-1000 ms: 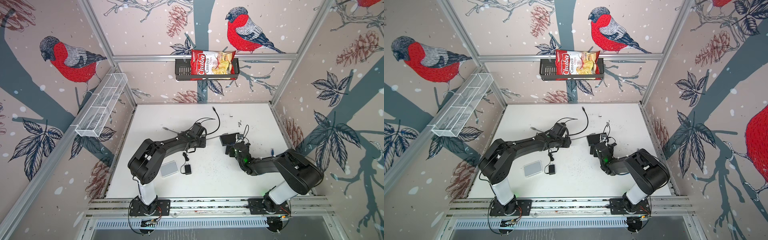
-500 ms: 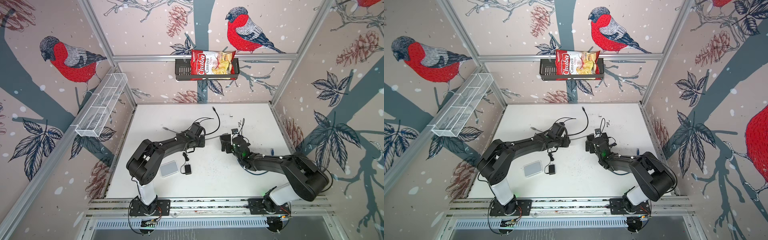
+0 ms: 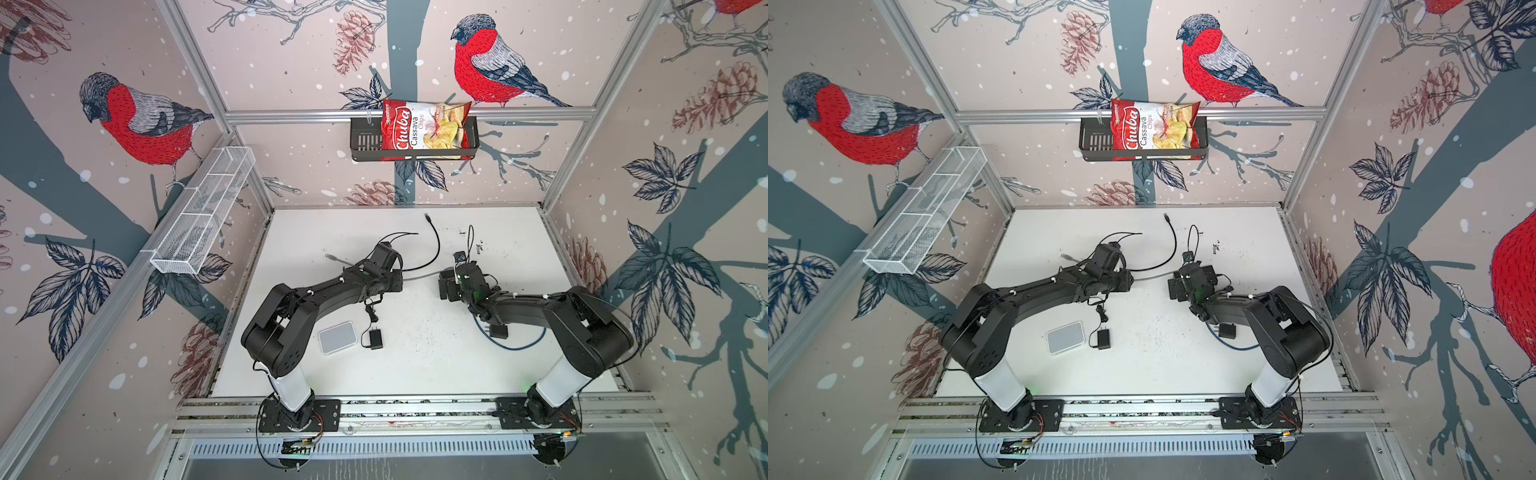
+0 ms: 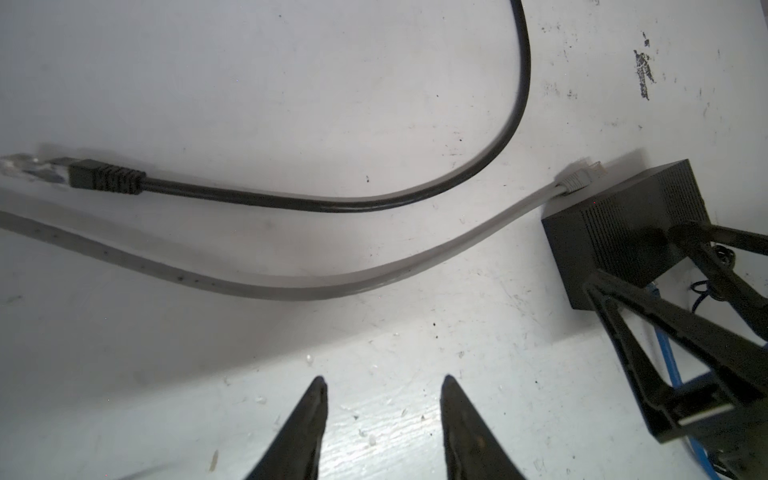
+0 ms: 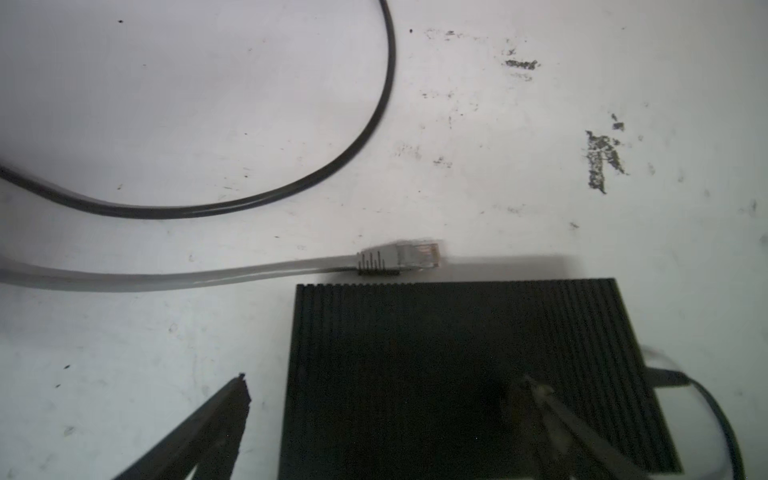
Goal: Insert the plug into the switch port
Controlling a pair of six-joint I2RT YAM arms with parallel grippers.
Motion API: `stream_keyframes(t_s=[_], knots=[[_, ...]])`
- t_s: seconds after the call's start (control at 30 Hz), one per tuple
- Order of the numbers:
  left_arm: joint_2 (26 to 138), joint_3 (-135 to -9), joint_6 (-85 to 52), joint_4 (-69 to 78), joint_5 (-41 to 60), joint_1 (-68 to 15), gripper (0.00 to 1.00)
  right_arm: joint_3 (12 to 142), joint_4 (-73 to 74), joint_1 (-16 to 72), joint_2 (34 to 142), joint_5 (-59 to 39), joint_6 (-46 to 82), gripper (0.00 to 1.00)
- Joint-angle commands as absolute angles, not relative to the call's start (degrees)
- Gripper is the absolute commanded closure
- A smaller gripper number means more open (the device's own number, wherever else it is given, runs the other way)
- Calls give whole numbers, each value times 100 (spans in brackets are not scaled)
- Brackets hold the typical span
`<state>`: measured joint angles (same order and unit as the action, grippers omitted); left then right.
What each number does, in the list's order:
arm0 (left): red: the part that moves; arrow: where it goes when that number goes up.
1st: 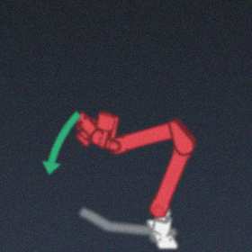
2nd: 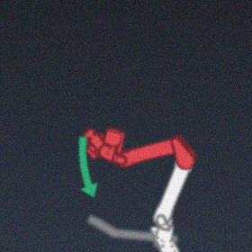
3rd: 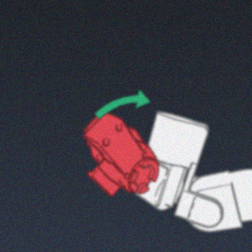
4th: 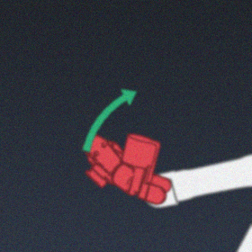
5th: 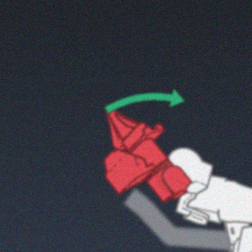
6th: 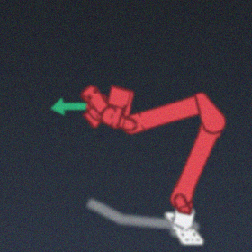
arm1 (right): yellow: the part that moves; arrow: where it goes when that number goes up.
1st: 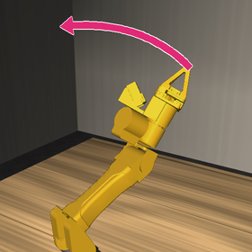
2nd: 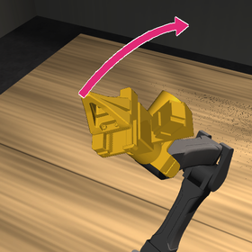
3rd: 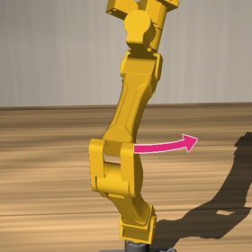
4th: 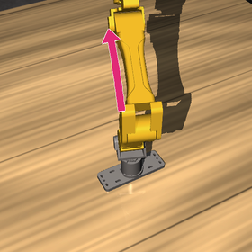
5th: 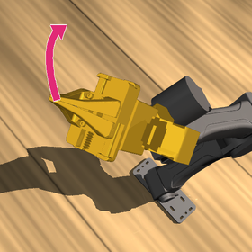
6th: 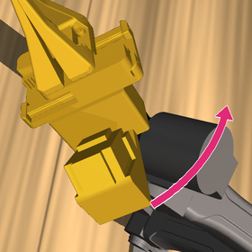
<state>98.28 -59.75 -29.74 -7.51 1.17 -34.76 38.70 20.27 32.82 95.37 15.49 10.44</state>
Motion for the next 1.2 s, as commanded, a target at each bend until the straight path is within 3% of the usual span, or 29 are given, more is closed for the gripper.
stream_keyframes(t_s=[0.0, 0.63, 1.17], knots=[[9760, -5958, -2923, -650, 52, -3454, 54, 3989, 1804, 3058, 9549, 1478, 1112, 1], [9593, -5810, -2919, -620, 9, -3417, 48, 5104, 1191, 2238, 10420, 1139, 1429, 0], [9483, -5748, -2916, -536, 31, -3384, 47, 4831, 11, 3094, 9641, 1807, 1811, 1]])
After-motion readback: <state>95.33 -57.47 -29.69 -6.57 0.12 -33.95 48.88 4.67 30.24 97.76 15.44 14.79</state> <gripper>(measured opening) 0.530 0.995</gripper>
